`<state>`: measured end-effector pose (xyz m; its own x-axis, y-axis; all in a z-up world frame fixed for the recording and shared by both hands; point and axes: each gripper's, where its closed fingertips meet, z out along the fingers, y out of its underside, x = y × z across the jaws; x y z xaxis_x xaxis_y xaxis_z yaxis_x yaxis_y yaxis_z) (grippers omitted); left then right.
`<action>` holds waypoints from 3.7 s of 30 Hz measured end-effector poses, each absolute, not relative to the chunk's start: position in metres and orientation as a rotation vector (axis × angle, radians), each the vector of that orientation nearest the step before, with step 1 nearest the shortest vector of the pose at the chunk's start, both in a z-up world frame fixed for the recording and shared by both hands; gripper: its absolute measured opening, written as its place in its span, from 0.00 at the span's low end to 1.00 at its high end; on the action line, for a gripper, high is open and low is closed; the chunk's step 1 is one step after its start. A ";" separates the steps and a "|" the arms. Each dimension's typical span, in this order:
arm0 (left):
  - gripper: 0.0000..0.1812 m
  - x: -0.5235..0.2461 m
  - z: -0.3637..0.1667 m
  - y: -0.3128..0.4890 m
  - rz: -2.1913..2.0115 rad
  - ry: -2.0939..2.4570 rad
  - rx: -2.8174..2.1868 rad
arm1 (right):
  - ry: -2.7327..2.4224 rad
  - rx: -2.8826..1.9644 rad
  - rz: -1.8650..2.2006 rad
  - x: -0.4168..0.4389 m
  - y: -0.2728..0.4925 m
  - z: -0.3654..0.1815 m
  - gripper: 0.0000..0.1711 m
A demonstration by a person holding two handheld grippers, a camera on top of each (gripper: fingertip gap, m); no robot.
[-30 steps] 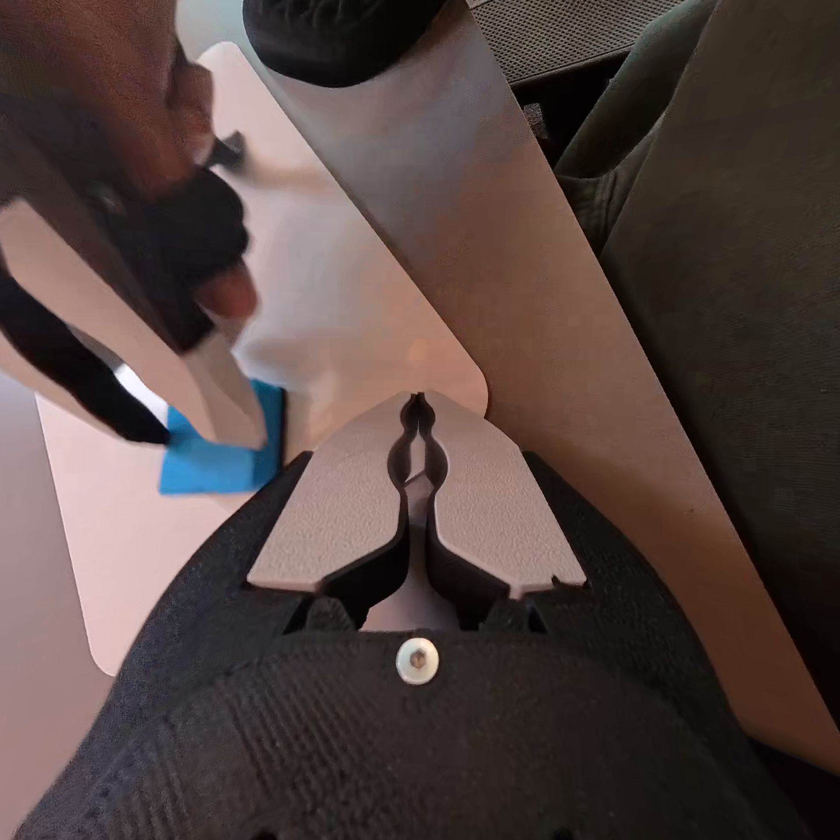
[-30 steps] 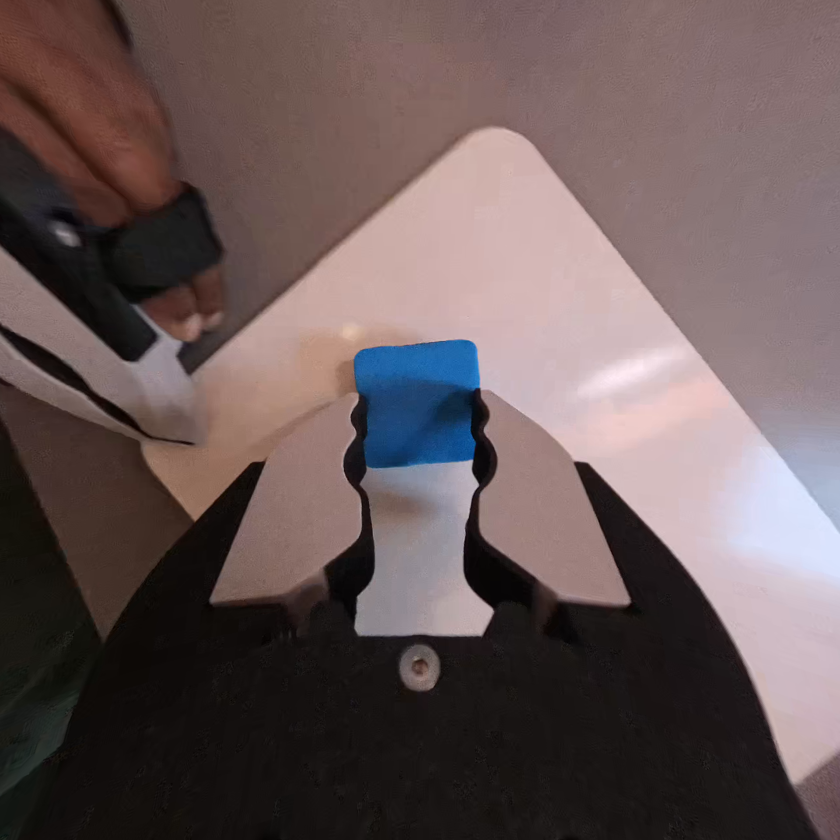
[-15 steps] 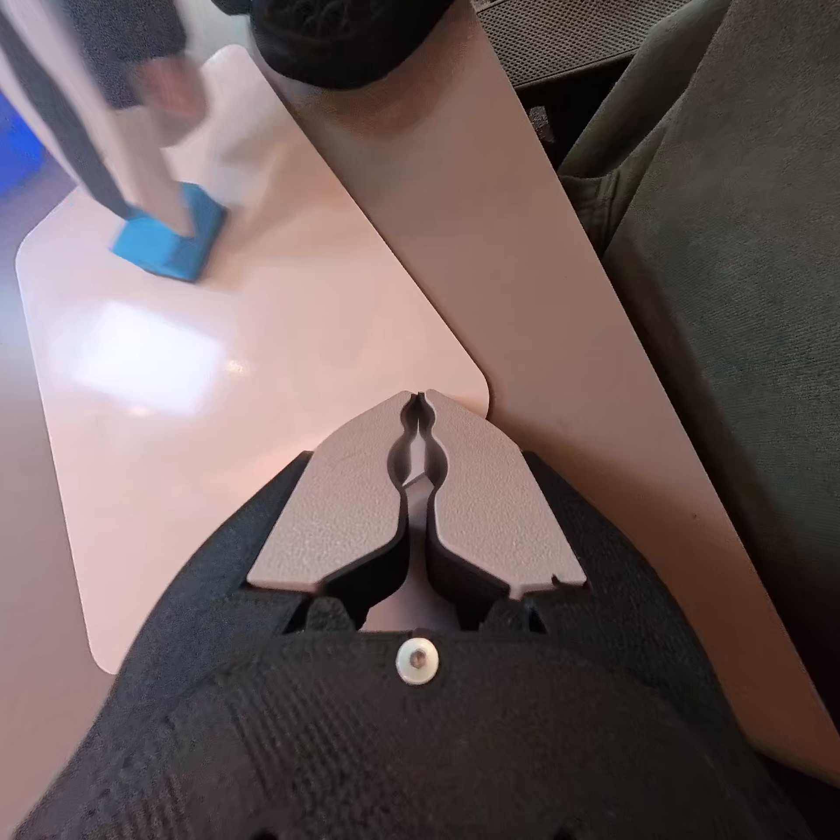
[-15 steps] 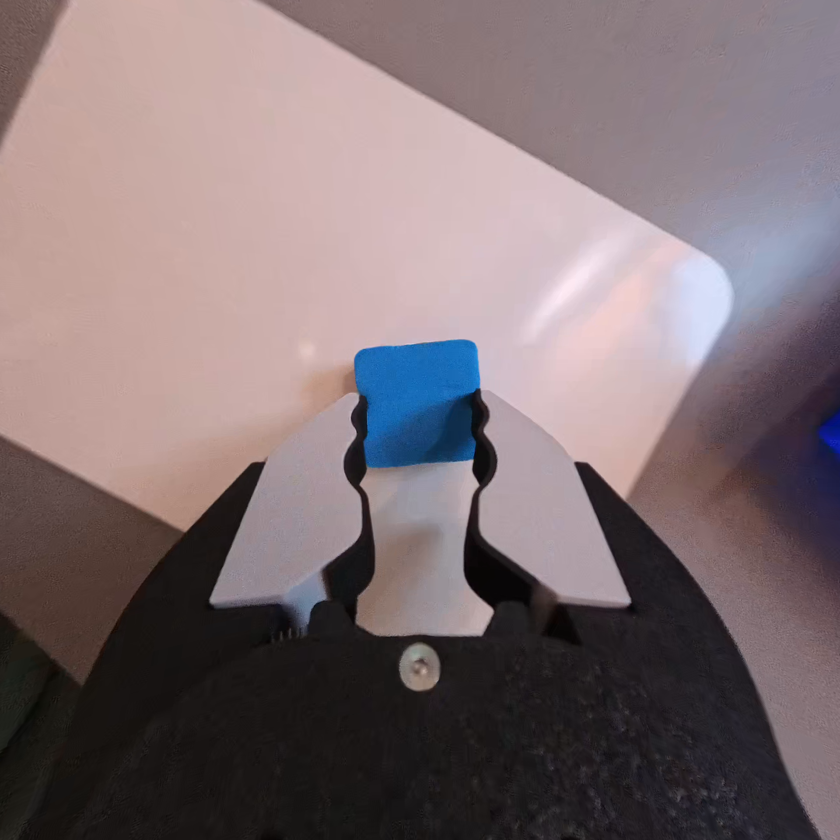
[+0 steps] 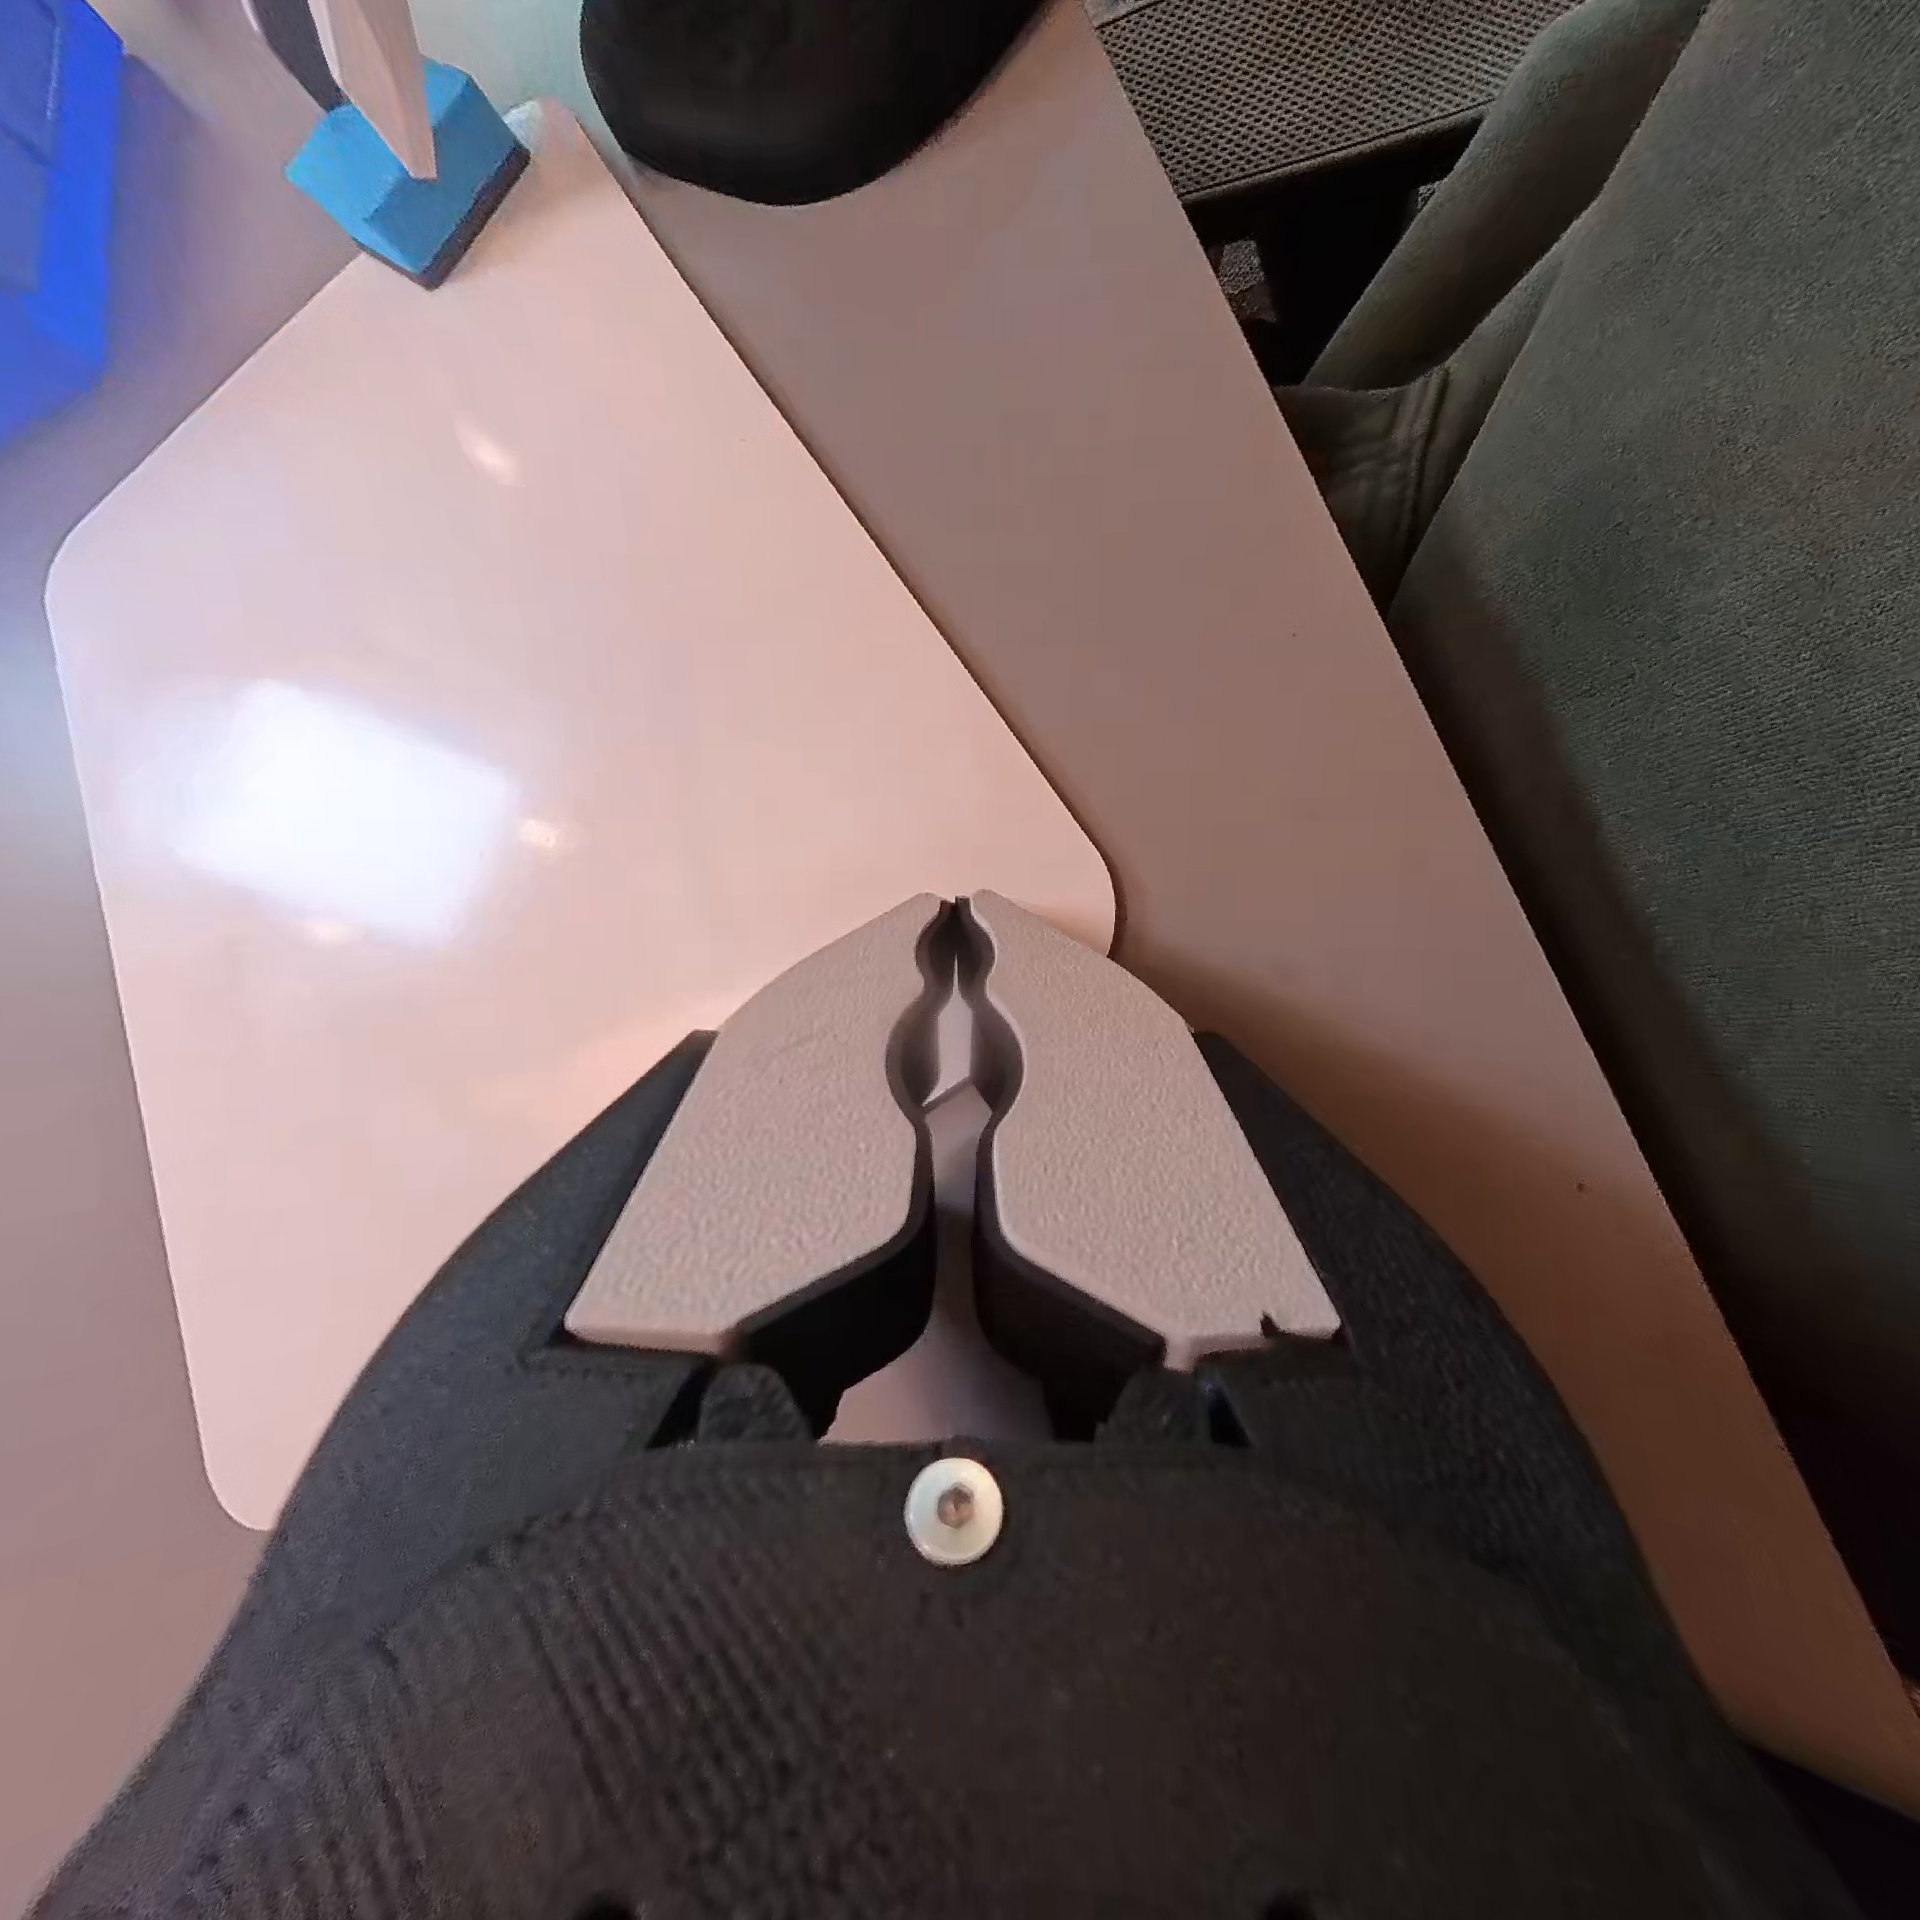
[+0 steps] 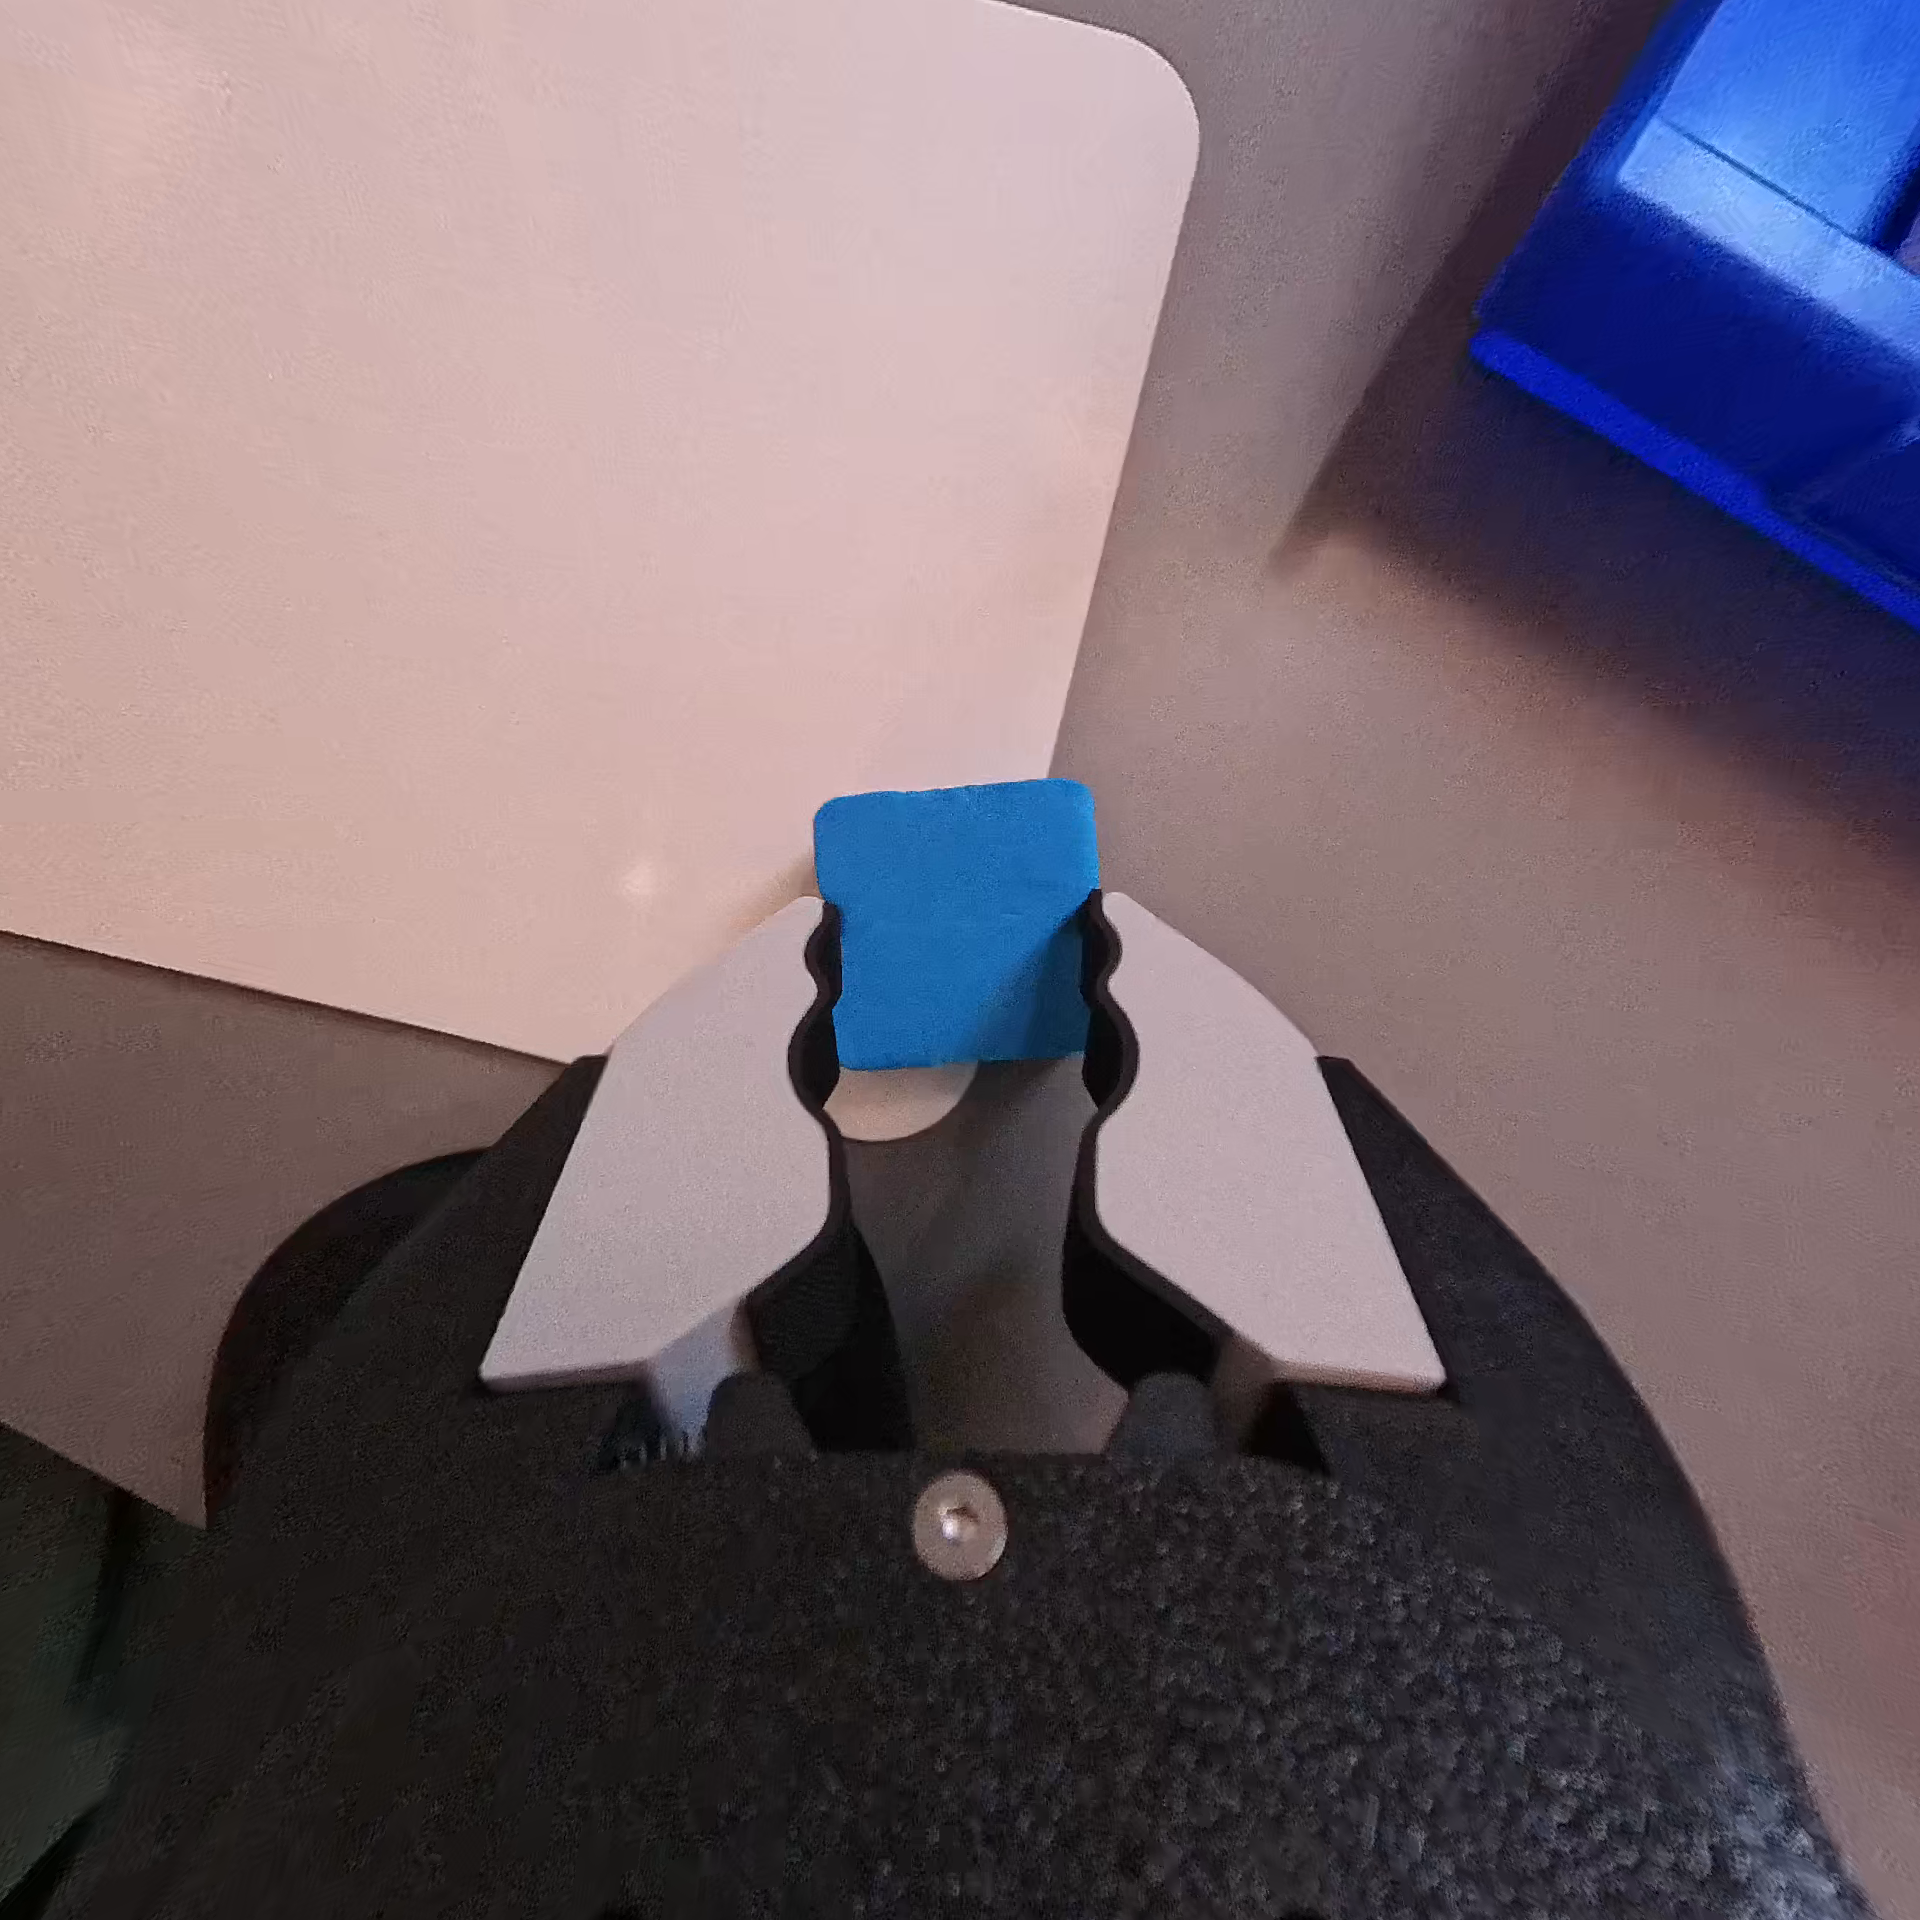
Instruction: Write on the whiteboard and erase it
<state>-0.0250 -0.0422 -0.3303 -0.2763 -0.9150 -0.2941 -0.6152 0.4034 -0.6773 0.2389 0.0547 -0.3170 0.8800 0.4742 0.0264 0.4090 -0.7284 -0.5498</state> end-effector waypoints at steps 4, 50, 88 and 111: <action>0.00 -0.025 -0.330 -0.042 -0.586 1.995 -1.292 | -0.760 -2.443 0.060 0.218 0.061 -0.315 0.26; 0.11 -0.099 -0.250 0.133 -0.678 1.028 -1.504 | -1.154 -2.005 0.319 0.039 0.192 -0.315 0.44; 0.19 -0.295 -0.289 0.326 -0.307 0.209 -2.287 | -0.766 -1.755 0.657 0.105 0.166 -0.241 0.36; 0.11 -0.306 -0.272 0.334 -0.080 0.447 -2.336 | -0.866 -1.674 0.485 0.103 0.160 -0.246 0.28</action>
<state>-0.3059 0.3343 -0.2718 0.9373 -0.3409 -0.0725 -0.2942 -0.6626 -0.6888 0.1030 0.1596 -0.2458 0.6446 0.7549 0.1208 0.2906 -0.0958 -0.9520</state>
